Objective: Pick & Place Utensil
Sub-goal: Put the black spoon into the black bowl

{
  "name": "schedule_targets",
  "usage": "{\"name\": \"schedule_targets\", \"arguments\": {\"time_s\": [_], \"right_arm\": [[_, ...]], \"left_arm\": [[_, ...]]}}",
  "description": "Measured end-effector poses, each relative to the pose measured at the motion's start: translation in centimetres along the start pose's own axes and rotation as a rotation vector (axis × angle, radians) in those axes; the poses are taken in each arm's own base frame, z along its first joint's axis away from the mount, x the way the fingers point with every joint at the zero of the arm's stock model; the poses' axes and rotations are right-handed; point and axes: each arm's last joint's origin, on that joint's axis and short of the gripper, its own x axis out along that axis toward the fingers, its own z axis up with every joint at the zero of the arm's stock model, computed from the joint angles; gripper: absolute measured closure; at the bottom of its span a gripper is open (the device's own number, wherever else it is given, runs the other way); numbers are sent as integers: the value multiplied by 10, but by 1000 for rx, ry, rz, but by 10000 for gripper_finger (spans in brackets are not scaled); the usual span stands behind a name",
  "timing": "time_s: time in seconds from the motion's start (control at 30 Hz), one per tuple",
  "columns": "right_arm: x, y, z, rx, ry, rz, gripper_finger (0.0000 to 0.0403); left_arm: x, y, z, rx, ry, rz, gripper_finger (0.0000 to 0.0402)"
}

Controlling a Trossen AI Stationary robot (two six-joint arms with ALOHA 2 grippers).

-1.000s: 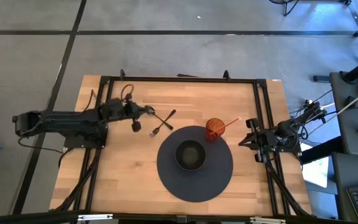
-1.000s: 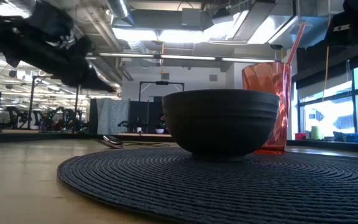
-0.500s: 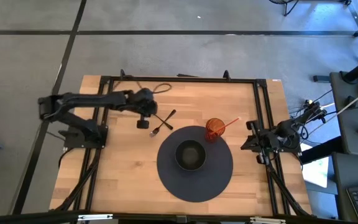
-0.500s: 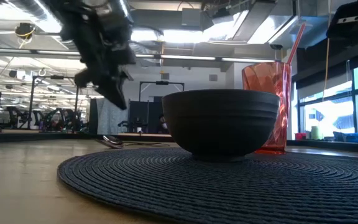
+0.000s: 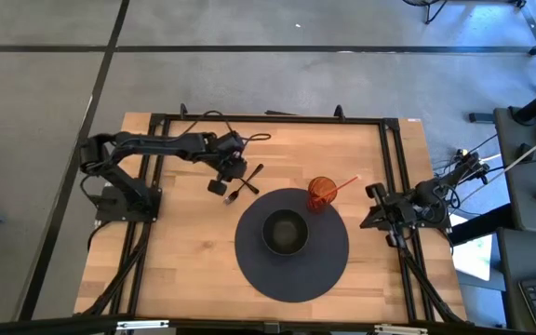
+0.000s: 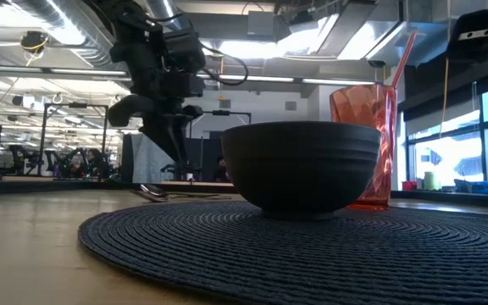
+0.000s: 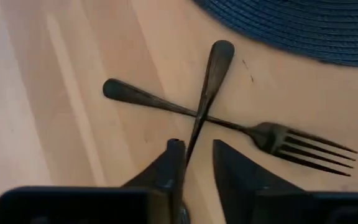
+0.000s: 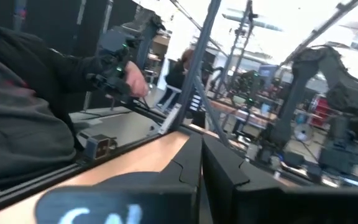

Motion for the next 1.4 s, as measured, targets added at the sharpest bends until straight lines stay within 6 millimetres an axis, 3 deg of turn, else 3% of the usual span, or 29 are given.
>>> {"name": "schedule_targets", "arguments": {"time_s": [0.2,0.33,0.97,1.23,1.4], "right_arm": [[0,1,1,8,-13,23,389],[0,0,2,10,-24,19,389],[0,0,2,6,-27,18,389],[0,0,2,-2,-27,17,389],[0,0,2,-3,-27,17,389]], "left_arm": [[0,1,-1,-1,26,25,255],[2,-1,0,58,21,2,233],[50,15,-30,19,159,-77,251],[59,24,-39,3,136,-106,266],[59,22,-38,-39,145,-97,302]]}}
